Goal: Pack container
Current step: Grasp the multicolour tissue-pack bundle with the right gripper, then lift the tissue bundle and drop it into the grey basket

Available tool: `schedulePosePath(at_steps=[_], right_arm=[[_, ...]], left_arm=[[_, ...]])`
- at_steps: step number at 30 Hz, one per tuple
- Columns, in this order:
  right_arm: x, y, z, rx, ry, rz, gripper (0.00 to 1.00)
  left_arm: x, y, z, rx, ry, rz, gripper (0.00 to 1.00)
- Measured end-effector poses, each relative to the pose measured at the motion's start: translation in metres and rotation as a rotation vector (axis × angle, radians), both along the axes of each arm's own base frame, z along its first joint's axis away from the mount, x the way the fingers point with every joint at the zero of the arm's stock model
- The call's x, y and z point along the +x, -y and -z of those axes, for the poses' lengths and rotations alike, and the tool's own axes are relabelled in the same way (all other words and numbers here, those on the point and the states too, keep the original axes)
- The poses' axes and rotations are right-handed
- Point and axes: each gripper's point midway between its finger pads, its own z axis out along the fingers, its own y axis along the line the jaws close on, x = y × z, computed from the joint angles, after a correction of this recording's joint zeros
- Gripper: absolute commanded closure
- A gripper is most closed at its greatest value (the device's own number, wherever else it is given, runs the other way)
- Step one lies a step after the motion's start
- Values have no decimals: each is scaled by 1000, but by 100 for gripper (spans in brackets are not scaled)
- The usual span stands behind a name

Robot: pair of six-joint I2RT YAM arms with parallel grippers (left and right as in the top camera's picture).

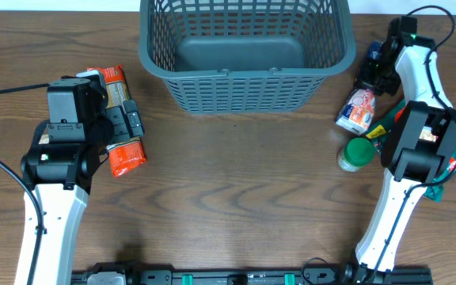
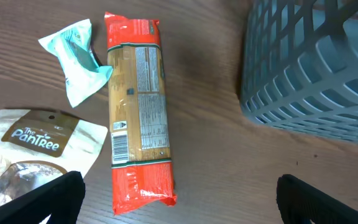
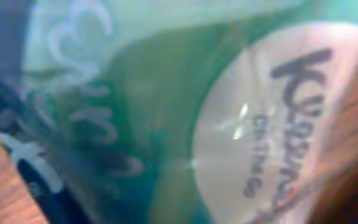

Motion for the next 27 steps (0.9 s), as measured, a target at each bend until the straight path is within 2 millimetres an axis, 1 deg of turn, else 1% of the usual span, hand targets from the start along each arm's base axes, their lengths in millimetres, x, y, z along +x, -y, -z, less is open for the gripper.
schedulePosePath(at_steps=[3,5,7,9,11,13,14,17,18,20,22,24,25,26,27], right_arm=[[-8,-3,-8,13,-35,-14,99],[-4,-3,-22,14,-22,-20,99],[6,-1,-45,6,24,-27,99],[20,2,-80,-13,103,-32,99],[29,3,-116,-31,181,-36,99],[35,4,-163,-60,285,-49,99],[35,4,-178,-71,319,-56,99],[32,-2,-251,-139,471,-145,99],[29,-6,-270,-163,507,-180,99],[21,-26,-313,-226,592,-299,99],[14,-60,-351,-292,680,-448,99],[12,-93,-377,-350,756,-587,99],[9,-118,-390,-388,796,-690,99],[8,-135,-398,-416,823,-764,99],[7,-159,-406,-456,857,-865,99]], left_arm=[[0,0,0,0,0,0,2],[0,0,0,0,-1,0,1],[0,0,0,0,-2,0,1],[0,0,0,0,-2,0,1],[-1,0,1,0,-4,0,2],[-1,0,1,0,-6,0,1],[-2,0,2,0,-10,0,1],[-2,0,2,0,-13,0,1],[-2,0,2,0,-13,0,1],[-2,0,2,0,-13,0,1],[-2,0,2,0,-13,0,1],[-3,0,2,0,-14,0,1],[-3,0,2,0,-14,0,2],[-3,0,2,0,-14,0,2],[-3,0,2,0,-15,0,1]])
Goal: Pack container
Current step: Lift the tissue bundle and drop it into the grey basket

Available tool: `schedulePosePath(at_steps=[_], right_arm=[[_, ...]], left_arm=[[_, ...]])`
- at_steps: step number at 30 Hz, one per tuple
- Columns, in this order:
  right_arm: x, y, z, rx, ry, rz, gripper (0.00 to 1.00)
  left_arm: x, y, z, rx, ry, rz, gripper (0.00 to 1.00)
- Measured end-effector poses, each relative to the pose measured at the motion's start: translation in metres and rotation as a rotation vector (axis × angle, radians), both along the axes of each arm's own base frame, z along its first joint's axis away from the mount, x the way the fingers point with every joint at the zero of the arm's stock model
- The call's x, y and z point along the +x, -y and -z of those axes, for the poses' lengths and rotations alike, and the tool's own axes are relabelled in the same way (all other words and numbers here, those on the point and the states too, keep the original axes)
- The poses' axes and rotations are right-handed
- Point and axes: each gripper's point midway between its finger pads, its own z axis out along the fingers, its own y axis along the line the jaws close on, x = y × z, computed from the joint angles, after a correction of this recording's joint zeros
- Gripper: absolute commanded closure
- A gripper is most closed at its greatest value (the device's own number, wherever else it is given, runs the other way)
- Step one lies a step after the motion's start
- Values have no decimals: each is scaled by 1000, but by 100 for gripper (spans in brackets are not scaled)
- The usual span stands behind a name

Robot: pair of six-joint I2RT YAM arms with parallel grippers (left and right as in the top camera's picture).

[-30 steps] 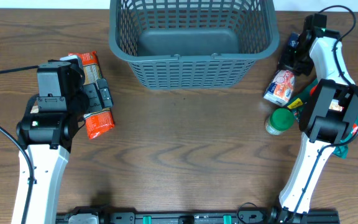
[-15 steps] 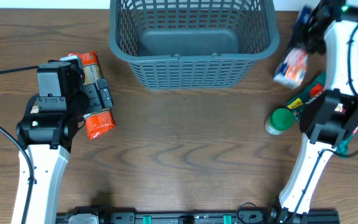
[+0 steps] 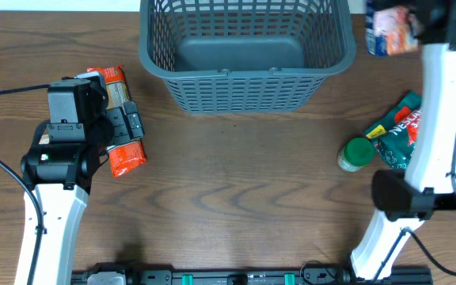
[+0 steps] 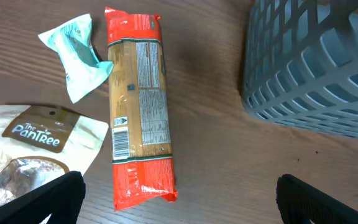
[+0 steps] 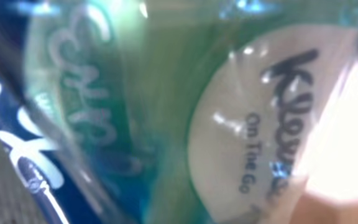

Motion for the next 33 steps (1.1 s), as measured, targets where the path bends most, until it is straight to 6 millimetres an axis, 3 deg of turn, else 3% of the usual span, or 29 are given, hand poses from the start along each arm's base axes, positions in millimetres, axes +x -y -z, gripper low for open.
schedulePosePath(at_steps=[4,7,10,13,17,22,26,31,32,33], right_arm=[[-2,-67,-13,-174,102,-231,99],[3,-102,-23,-255,195,-336,99],[11,-118,-25,-286,250,-388,99],[20,-129,-12,-293,249,-440,99],[38,-143,29,-310,188,-513,99],[60,-155,108,-346,47,-585,99],[64,-163,160,-372,-61,-635,99],[57,-172,191,-384,-138,-685,99],[55,-173,192,-385,-145,-693,93],[54,-173,194,-386,-150,-697,81]], left_arm=[[-2,0,2,0,-11,0,1],[-4,0,3,1,-19,0,1],[-4,0,3,2,-22,-2,1],[-4,-1,3,3,-22,-2,1],[-4,-1,3,3,-22,-2,1],[-4,-1,3,2,-22,-2,2],[-4,-1,3,2,-22,-2,1],[-4,-1,3,2,-22,-2,1],[-4,-1,4,2,-23,-2,2],[-4,-1,4,2,-23,-2,1]])
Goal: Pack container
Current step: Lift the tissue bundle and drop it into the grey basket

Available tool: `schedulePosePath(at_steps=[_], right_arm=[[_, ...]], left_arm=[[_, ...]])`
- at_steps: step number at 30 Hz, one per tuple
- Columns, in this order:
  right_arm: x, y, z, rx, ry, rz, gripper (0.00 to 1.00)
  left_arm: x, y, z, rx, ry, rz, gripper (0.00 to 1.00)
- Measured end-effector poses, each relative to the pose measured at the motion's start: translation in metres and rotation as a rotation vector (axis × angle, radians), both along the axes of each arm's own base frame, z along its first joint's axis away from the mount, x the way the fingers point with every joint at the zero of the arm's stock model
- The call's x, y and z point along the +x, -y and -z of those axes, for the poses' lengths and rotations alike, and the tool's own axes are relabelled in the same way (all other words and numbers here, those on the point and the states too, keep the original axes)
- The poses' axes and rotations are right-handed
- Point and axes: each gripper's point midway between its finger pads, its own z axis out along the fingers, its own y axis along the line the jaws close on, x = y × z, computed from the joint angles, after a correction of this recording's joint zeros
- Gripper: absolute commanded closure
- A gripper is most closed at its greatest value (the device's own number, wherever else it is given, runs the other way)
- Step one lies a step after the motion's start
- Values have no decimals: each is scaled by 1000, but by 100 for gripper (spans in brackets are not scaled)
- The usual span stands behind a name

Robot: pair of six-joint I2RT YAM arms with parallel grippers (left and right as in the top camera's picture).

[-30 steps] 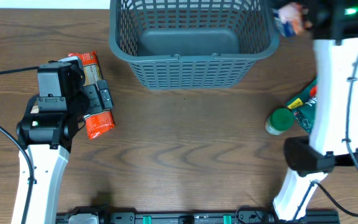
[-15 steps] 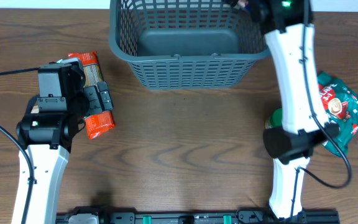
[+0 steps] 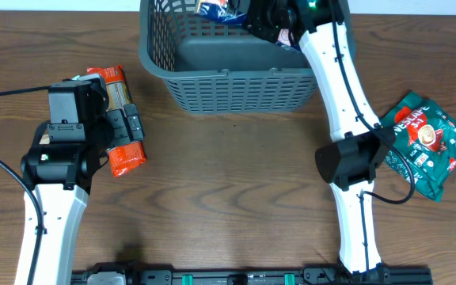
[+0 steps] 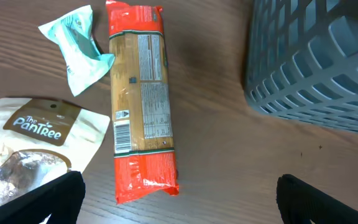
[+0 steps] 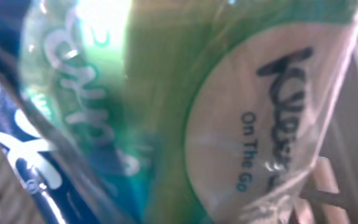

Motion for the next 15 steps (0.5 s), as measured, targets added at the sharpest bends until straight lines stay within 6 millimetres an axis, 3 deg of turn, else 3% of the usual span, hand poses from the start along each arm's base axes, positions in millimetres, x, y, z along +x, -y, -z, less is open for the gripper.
schedulePosePath(at_steps=[2,5,15], right_arm=[[-1,0,0,1,-2,-2,67],[-1,-1,0,13,-11,4,60],[-10,-1,7,50,-89,49,56]], left_arm=[[0,0,0,0,0,0,1],[0,0,0,0,-2,0,1],[-4,0,3,0,-18,0,1]])
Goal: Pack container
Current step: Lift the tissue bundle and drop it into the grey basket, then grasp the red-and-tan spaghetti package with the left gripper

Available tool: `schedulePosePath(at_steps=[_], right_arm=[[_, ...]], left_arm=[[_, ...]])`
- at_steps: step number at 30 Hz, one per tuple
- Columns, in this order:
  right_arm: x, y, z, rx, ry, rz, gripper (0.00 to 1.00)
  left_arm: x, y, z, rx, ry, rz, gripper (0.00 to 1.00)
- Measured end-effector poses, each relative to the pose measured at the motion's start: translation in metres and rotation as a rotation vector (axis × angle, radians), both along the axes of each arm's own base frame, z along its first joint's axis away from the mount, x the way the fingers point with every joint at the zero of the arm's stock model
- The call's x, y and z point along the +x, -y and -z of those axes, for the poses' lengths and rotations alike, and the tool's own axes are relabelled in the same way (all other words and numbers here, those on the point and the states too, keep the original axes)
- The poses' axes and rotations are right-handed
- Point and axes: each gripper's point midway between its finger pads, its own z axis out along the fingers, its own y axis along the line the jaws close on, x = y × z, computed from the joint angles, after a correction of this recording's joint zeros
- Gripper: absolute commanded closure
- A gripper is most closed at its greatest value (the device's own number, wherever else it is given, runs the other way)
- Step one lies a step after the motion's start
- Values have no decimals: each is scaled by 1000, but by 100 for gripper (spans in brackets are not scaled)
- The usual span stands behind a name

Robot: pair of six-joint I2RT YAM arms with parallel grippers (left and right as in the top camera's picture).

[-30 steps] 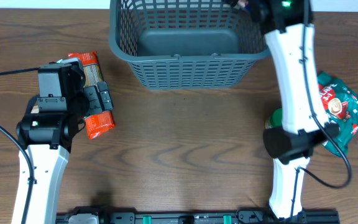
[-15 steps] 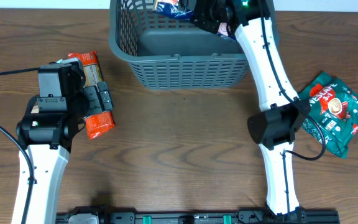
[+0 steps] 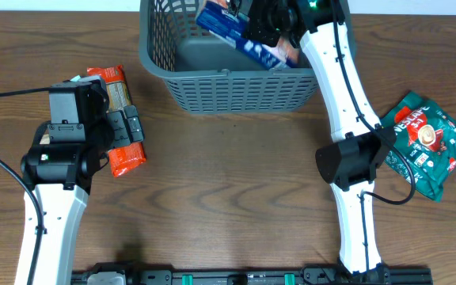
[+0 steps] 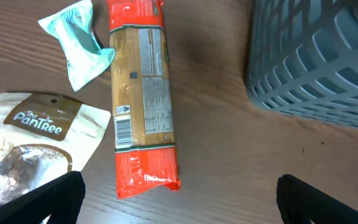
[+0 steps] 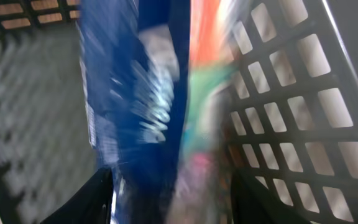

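Observation:
The grey mesh basket stands at the table's far middle. A blue tissue pack lies tilted inside it, blurred in the right wrist view, pack just ahead of my right gripper, whose fingers stand apart on either side of it. That right gripper hangs over the basket's right half. My left gripper is open above the table at the left, empty, with a red-ended pasta pack lying just ahead of it.
A tan PanTree pouch and a crumpled teal wrapper lie left of the pasta pack. A green and red snack bag lies at the right edge. The basket wall rises right of the left gripper.
My right gripper has let go of the tissue pack, which now sits lower in the basket, tilted and apart from the camera. The left arm has barely shifted.
My right gripper was down at the right of the table, shut on the tissue pack. Then it held the pack raised beside the basket's right corner, then over the basket. Now the pack is inside the basket and released. The left gripper stayed open over the pasta.

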Motion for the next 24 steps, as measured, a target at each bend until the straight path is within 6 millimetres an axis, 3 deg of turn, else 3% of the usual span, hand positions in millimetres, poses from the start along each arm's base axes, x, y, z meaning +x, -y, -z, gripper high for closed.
schedulePosePath(at_steps=[2,5,7,8,9,14,16,19,21,23,24], right_arm=[[-1,0,1,4,-8,5,54],[-2,0,1,9,-16,12,43],[-2,0,1,16,-22,21,27],[-2,0,1,21,-27,28,11],[-2,0,1,27,-31,32,4],[-3,-7,-4,77,-39,31,1],[0,-10,-15,119,-20,45,1],[3,-9,-52,205,37,91,1],[2,2,-91,283,84,159,1],[-6,31,-138,364,126,275,1],[-12,55,-164,408,148,353,1]], left_arm=[[0,0,0,0,0,0,1],[0,0,0,0,0,0,1],[0,0,0,0,0,0,1],[0,0,0,0,0,0,1],[0,0,0,0,0,0,2],[0,0,0,0,-2,0,1],[-1,0,0,0,-3,0,1],[-1,0,1,12,-7,15,1],[-3,0,2,17,-15,21,2],[-11,-2,6,13,-56,6,2],[-18,-3,7,8,-90,-14,2]])
